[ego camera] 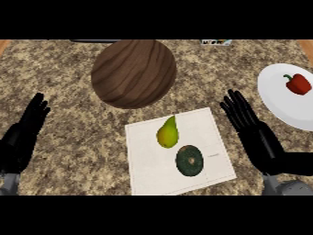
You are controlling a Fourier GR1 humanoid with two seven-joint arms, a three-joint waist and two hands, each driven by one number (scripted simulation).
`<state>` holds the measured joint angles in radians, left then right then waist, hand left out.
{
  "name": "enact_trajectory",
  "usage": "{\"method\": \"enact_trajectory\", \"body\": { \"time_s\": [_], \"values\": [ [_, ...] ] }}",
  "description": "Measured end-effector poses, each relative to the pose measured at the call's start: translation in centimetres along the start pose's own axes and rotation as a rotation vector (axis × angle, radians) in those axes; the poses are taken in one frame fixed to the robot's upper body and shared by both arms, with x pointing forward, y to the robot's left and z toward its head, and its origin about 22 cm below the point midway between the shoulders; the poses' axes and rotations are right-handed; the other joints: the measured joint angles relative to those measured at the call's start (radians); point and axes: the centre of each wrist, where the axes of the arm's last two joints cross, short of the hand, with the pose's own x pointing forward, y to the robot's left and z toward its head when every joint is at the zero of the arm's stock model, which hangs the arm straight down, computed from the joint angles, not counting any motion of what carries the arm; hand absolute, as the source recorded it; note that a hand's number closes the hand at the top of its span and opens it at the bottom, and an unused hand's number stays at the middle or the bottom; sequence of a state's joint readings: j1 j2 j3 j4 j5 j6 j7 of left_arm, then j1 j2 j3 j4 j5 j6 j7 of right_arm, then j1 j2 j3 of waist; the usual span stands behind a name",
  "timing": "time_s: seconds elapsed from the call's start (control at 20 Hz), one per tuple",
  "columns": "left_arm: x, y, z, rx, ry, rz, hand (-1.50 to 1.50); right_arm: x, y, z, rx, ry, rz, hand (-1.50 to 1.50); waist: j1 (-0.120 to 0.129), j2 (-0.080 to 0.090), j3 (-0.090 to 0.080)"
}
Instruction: Pick the squash from the placemat and place it in the bowl
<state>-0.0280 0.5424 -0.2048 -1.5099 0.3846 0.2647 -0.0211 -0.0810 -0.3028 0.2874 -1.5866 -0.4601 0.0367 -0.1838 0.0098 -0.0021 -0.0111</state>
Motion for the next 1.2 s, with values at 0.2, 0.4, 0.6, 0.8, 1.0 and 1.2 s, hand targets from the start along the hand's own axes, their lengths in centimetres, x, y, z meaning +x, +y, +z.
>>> {"method": "enact_trajectory", "body": {
  "time_s": [0.2, 0.4, 0.6, 0.8, 1.0, 1.2],
  "values": [
    [1.3, -0.3, -0.7, -0.009, -0.065, 0.065, 0.00, -0.1, 0.8, -0.4, -0.227, 0.021, 0.041, -1.50, -0.012, -0.002, 0.005],
    [2.9, -0.5, -1.3, -0.007, -0.143, 0.137, 0.00, -2.1, -2.2, 2.7, -0.547, 0.177, 0.248, -1.50, -0.050, 0.003, -0.010],
    [3.5, -0.9, -1.5, -0.024, -0.171, 0.205, 0.00, -4.1, -2.8, 5.4, -0.895, 0.265, 0.388, -1.50, -0.061, -0.001, -0.004],
    [4.0, -0.8, -1.5, -0.060, -0.184, 0.242, 0.00, -4.6, -2.0, 6.5, -1.087, 0.259, 0.566, -1.50, -0.036, 0.000, -0.001],
    [4.0, -1.1, -1.7, -0.083, -0.192, 0.255, 0.00, -4.6, -2.5, 7.7, -1.086, 0.356, 0.710, -1.50, -0.017, 0.004, -0.002],
    [4.5, -1.8, -1.9, -0.106, -0.210, 0.265, 0.00, -4.3, -3.4, 8.6, -0.970, 0.588, 0.758, -1.50, 0.005, 0.009, -0.008]
  ]
}}
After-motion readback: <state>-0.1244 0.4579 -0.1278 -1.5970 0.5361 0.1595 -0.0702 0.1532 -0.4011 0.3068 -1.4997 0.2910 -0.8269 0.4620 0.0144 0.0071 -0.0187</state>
